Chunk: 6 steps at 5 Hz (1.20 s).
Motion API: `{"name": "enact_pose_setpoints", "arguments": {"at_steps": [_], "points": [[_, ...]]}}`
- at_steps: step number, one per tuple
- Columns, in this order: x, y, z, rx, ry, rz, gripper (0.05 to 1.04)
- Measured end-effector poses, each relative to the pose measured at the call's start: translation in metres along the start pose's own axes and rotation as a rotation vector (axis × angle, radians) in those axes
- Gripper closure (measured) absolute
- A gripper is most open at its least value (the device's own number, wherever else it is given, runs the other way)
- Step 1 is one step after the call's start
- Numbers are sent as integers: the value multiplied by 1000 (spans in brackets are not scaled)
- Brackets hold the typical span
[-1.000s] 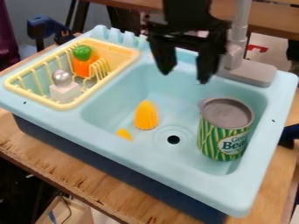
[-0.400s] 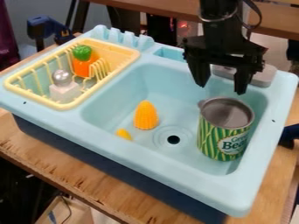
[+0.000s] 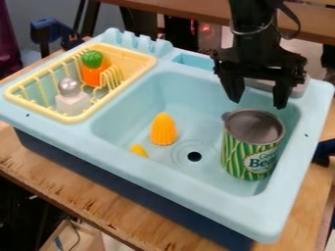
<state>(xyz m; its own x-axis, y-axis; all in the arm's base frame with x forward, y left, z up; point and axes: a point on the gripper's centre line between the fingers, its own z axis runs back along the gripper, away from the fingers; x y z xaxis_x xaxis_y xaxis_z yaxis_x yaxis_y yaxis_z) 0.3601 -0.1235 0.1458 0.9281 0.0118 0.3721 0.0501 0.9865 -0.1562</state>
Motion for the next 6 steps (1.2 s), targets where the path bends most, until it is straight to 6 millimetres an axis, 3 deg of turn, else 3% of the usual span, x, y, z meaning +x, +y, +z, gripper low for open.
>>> {"name": "enact_pose_setpoints", "arguments": {"at_steps": [3,6], "points": [[-14,1,-19,-9,41,33,83],[-52,-5,-27,-84,175,59,83]]}}
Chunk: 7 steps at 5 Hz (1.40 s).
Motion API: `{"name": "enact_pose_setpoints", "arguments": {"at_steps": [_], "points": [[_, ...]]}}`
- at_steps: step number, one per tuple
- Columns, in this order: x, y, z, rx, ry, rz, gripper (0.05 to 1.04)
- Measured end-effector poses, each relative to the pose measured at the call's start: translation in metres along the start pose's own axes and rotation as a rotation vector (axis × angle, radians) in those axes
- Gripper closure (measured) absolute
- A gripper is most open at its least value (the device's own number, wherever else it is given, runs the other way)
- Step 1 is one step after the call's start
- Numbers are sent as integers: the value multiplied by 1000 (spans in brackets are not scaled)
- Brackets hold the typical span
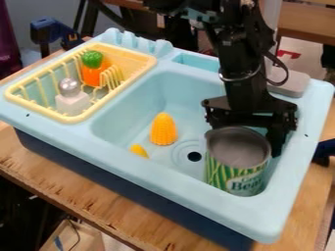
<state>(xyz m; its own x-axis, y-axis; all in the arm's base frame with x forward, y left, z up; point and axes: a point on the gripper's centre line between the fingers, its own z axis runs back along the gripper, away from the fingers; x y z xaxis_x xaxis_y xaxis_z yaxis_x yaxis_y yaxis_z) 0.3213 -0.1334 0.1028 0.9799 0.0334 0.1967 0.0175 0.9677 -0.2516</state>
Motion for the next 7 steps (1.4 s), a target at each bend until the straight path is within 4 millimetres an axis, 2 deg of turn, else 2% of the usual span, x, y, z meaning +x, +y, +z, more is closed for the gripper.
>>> {"name": "enact_pose_setpoints", "arguments": {"at_steps": [2,3,4,5,6,7], "points": [[-15,1,3,-13,37,49,83],[-18,3,4,3,55,51,83],[-13,10,9,29,56,54,83],[4,18,29,22,48,48,83],[7,27,50,10,111,2,83],[-1,42,83,4,252,-137,83]]}}
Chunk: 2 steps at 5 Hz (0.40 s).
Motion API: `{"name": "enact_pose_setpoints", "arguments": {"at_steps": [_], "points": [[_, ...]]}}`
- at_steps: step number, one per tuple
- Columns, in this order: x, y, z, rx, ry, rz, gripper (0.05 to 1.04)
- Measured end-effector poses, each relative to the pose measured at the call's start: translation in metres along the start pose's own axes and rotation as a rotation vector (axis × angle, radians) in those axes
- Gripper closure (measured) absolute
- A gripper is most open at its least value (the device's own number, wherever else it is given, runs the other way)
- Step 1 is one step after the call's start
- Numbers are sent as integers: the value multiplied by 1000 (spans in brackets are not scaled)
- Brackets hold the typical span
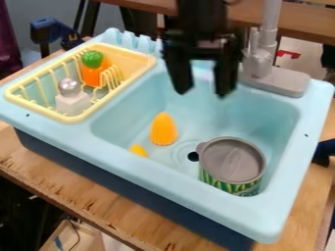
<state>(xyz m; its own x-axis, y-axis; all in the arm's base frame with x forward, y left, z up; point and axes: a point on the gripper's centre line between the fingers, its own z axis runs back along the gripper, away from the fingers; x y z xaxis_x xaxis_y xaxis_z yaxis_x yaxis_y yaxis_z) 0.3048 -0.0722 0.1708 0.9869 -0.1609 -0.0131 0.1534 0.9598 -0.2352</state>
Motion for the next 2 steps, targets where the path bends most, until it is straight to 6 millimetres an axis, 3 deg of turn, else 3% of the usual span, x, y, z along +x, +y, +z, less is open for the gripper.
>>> {"name": "enact_pose_setpoints", "arguments": {"at_steps": [1,2], "points": [[-23,14,9,83,80,-72,83],[-49,16,46,169,-3,-96,83]]}}
